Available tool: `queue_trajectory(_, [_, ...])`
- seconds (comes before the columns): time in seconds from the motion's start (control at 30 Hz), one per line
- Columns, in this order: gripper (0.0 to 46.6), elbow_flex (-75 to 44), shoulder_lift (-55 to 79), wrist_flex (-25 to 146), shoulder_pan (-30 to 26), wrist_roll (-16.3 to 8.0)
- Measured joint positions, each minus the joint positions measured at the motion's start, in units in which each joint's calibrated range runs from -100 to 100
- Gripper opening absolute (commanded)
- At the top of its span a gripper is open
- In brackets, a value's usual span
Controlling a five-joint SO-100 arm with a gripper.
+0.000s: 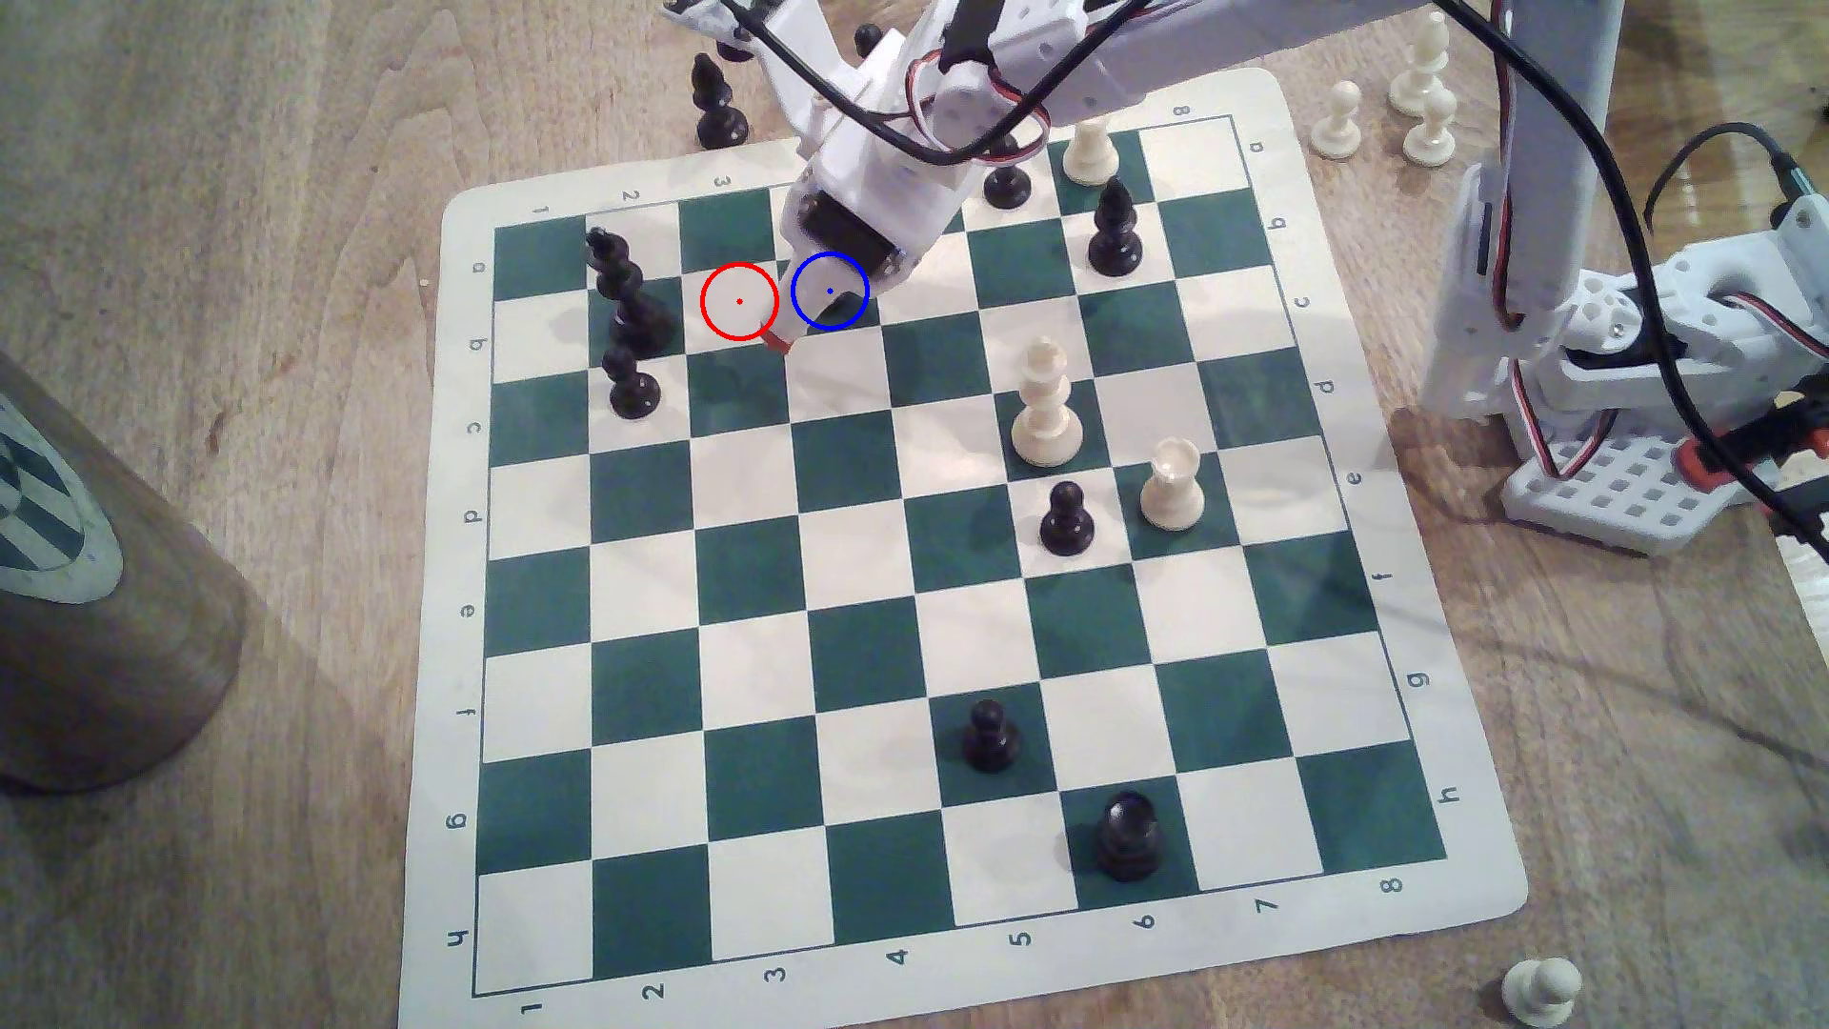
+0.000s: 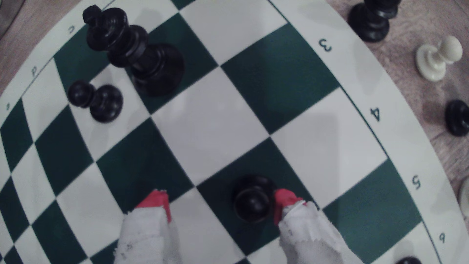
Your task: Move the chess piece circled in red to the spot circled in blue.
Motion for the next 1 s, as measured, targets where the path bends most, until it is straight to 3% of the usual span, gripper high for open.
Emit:
queue_trajectory(0.37, [25.5, 14.01, -21.87, 9.40, -2.80, 1.61])
queue_trajectory(0.47, [23.1, 18.62, -33.60, 14.02, -4.42, 1.56])
queue_trajectory(0.7, [23.4, 28.02, -62.42, 22.55, -12.54, 0.98])
queue_trajectory(1.0, [21.0, 37.96, -83.79, 25.02, -16.22, 0.24])
